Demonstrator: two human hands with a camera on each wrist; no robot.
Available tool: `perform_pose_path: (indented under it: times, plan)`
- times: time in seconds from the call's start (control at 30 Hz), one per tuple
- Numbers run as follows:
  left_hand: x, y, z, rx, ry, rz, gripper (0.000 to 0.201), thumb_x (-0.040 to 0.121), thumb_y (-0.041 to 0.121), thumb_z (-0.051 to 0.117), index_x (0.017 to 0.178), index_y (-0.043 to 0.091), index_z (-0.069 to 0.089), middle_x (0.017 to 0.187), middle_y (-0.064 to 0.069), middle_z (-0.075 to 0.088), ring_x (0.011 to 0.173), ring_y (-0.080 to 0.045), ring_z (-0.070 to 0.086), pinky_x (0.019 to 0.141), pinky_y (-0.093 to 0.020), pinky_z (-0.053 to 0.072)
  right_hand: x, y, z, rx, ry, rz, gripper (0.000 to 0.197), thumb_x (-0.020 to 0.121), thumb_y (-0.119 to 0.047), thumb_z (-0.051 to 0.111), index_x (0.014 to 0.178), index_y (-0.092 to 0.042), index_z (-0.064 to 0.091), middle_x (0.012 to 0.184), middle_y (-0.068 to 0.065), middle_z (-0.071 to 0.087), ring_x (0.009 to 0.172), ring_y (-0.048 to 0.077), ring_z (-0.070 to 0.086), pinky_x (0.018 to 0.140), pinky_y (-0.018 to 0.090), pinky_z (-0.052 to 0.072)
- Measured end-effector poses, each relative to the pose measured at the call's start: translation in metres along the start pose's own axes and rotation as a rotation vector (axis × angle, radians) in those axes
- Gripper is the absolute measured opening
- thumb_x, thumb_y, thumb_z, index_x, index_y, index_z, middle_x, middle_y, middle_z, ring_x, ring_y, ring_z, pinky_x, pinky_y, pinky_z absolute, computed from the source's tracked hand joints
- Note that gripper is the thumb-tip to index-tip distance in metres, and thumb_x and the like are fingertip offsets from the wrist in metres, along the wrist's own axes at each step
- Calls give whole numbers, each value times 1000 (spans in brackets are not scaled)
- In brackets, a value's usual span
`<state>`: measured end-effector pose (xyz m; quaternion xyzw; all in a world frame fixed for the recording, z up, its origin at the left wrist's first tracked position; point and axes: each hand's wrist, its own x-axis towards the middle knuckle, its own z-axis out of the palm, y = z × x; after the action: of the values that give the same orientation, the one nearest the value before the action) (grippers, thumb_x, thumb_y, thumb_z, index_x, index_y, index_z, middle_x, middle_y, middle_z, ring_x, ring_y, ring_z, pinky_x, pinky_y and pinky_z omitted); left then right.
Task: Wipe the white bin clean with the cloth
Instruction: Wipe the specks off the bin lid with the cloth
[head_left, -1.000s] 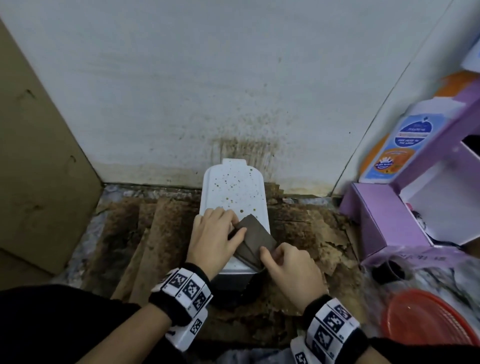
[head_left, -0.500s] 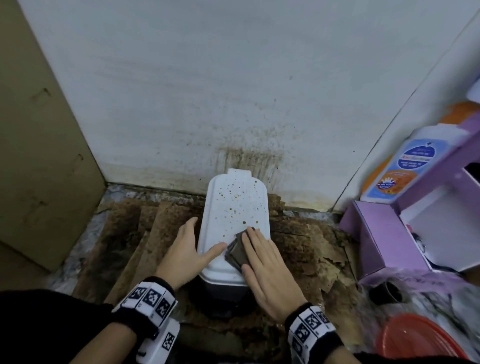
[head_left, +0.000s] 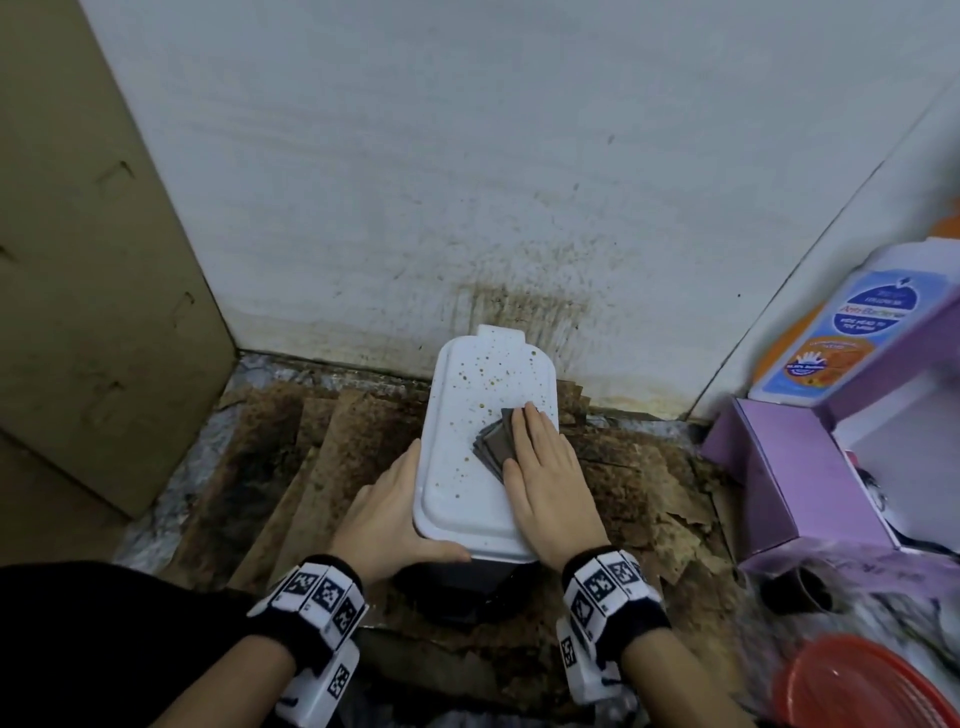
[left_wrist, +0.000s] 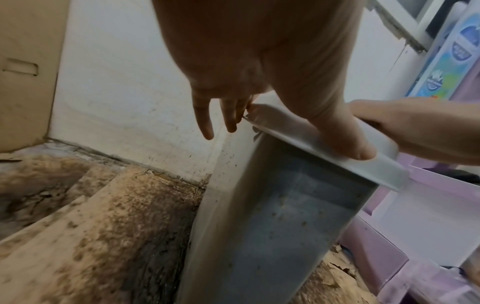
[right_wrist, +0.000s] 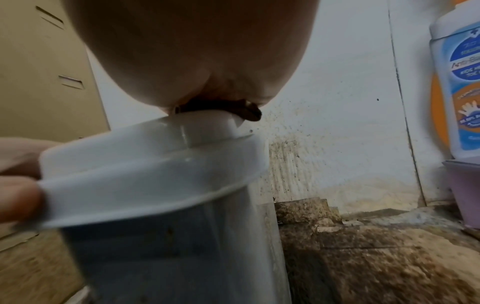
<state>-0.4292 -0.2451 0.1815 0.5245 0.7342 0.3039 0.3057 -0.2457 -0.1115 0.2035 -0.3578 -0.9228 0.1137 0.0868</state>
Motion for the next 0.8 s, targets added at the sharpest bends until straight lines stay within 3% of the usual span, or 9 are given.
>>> perform_pose_path:
  times: [0.17,0.33,0.53,0.8]
  plan:
    - [1,2,0,23,21,39,131,50,81,83,153,52,7,154,28,33,140,-9,41,99,-52,47,-50,-18,12,45,173,10,57,105,-29,29,158,-9,18,166,6,15,154,17,11,124,36,15]
    - [1,0,4,-6,24,63,128,53,79,84,153,50,9,150,29,35,139,-8,44,96,-52,49,-78,-29,20,34,141,38,60,106,-27,32,159,-14,7,167,1,4,155,15,2,124,37,12]
    - [3,-6,9,-71,20,101,130,54,73,87,155,46,8,151,29,34,137,-8,46,96,-50,51,-36,-17,8,-9,95,51,59,105,-34,19,159,-11,13,166,7,12,154,17,9,124,38,15]
    - [8,-11,12,3,-4,67,139,52,80,83,156,40,0,150,21,37,135,-12,45,94,-51,51,18,4,-1,6,-10,57,66,101,-44,10,159,-14,5,168,3,-1,154,16,0,125,37,10]
